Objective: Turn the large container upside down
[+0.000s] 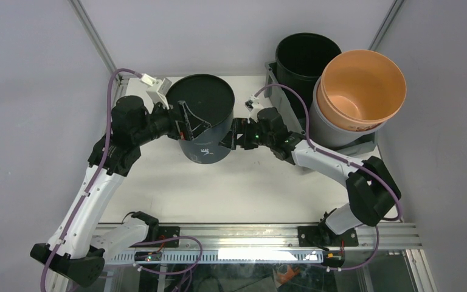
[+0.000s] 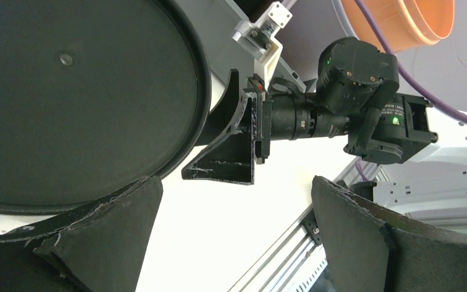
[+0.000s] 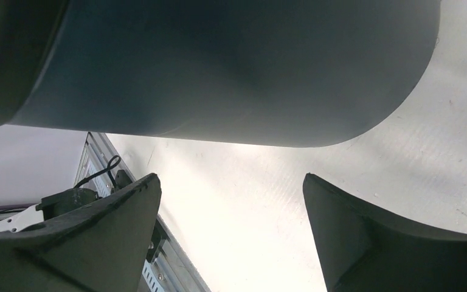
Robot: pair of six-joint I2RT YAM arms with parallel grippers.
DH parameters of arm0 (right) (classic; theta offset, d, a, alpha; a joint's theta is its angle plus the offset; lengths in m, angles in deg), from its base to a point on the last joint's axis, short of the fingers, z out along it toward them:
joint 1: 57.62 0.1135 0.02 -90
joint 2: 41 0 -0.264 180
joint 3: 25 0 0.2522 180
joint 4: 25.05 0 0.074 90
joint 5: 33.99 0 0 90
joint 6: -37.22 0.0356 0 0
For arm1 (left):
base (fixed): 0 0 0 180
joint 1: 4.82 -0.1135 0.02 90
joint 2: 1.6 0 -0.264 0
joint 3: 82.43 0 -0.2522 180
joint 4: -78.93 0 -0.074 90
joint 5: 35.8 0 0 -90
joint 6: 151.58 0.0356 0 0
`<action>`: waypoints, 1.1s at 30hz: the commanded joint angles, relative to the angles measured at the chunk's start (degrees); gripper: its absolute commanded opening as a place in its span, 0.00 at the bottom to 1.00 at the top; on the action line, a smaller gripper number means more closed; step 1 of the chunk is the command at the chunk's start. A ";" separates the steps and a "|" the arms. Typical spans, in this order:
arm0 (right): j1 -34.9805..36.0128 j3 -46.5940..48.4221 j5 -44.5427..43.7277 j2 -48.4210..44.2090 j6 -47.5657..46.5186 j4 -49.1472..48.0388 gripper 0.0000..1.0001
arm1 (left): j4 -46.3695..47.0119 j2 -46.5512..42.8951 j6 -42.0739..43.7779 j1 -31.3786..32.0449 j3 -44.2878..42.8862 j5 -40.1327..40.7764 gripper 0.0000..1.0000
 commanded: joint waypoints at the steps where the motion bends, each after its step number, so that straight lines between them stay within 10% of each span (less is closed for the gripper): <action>1: 1.41 4.80 -0.31 2.41 0.37 -2.34 0.90 | 2.00 -4.18 1.41 0.50 0.99 0.54 0.99; 15: 4.16 30.10 0.97 26.43 0.37 -8.96 0.90 | -7.65 -3.09 0.13 0.45 -7.34 16.85 0.99; 33: 8.28 8.27 3.62 -3.93 -0.64 24.24 0.90 | -10.51 11.64 0.61 2.33 -10.18 17.06 0.95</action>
